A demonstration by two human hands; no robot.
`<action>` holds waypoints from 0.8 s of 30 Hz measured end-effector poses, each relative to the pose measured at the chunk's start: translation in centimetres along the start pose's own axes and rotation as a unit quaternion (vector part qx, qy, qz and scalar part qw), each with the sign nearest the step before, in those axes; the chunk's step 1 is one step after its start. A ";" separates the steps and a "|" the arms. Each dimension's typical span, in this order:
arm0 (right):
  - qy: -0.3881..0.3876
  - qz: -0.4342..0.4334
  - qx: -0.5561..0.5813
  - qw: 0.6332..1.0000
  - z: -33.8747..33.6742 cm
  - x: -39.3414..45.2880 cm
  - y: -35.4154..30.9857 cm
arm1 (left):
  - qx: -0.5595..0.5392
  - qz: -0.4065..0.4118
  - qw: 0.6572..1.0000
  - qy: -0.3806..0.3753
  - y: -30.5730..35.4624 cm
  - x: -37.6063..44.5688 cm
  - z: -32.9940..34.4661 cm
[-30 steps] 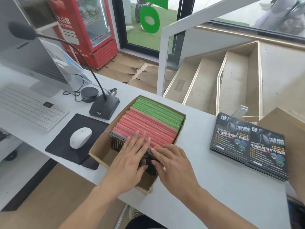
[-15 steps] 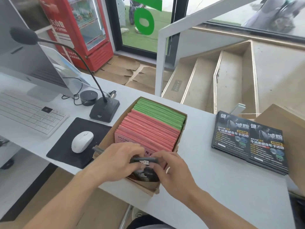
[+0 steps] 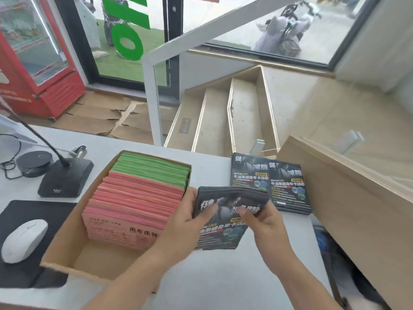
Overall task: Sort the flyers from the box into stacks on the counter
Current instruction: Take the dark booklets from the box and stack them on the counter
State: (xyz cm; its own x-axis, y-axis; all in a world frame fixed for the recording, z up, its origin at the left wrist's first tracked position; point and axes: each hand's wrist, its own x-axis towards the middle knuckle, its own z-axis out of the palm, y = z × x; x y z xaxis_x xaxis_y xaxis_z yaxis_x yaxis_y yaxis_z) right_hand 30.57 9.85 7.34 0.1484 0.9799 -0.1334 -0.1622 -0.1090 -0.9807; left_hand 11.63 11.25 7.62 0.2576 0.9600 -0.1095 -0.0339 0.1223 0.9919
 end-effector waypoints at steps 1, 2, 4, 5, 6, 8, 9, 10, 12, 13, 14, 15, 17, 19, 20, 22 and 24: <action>0.017 -0.014 -0.005 1.000 -1.2 0.0 0.1 | 0.006 -0.012 1.000 -0.021 -0.8 0.7 1.1; 0.029 -0.023 -0.010 0.999 -2.1 -0.1 0.2 | 0.013 -0.026 0.999 -0.028 -1.3 1.3 2.2; 0.041 -0.036 -0.023 0.998 -3.9 -0.1 0.7 | 0.006 -0.046 0.998 -0.031 -1.8 1.9 4.1; 0.044 -0.039 -0.030 0.998 -4.7 -0.1 1.0 | -0.002 -0.047 0.998 -0.039 -2.4 2.3 4.7; 0.045 -0.037 -0.035 0.998 -5.4 -0.2 1.4 | 0.000 -0.050 0.998 -0.049 -2.9 2.6 5.2; 0.031 -0.031 -0.047 0.998 -6.8 -0.3 2.5 | 0.047 -0.057 0.996 -0.056 -4.1 3.1 5.4; 0.021 -0.030 -0.060 0.998 -7.4 -0.4 3.2 | 0.072 -0.056 0.994 -0.058 -4.7 3.3 5.5; 0.012 -0.025 -0.077 0.997 -8.0 -0.4 3.9 | 0.088 -0.057 0.993 -0.058 -5.0 3.2 5.6; -0.004 -0.015 -0.093 0.996 -8.8 -0.5 5.0 | 0.104 -0.069 0.991 -0.047 -6.0 3.1 5.9; -0.011 -0.017 -0.105 0.994 -9.1 -0.6 5.4 | 0.110 -0.076 0.990 -0.041 -6.3 3.0 6.1; -0.017 -0.022 -0.120 0.992 -9.2 -0.6 5.7 | 0.114 -0.080 0.990 -0.035 -6.7 2.9 6.3; -0.022 -0.025 -0.131 0.991 -9.2 -0.6 5.9 | 0.117 -0.079 0.989 -0.034 -7.1 3.0 6.4; -0.022 -0.025 -0.134 0.990 -9.2 -0.5 6.2 | 0.124 -0.069 0.989 -0.038 -7.3 3.1 6.8; -0.018 -0.033 -0.128 0.991 -9.4 -0.3 6.1 | 0.131 -0.056 0.989 -0.032 -7.0 3.1 7.2; -0.016 -0.036 -0.125 0.991 -9.5 -0.1 6.0 | 0.135 -0.050 0.989 -0.026 -6.8 3.2 7.5; -0.016 -0.038 -0.120 0.992 -9.7 0.3 5.6 | 0.145 -0.043 0.988 -0.017 -6.2 3.3 7.6; -0.022 -0.033 -0.123 0.992 -9.8 0.7 5.6 | 0.148 -0.046 0.988 -0.001 -6.0 3.4 7.5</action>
State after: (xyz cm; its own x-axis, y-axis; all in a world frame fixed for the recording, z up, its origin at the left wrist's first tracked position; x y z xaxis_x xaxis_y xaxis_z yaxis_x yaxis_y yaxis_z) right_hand 39.35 8.24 0.37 0.1082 0.9919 -0.0658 0.0906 -0.0758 -0.9930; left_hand 19.94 11.95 1.80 0.2479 0.9477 -0.2010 0.2741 0.1304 0.9528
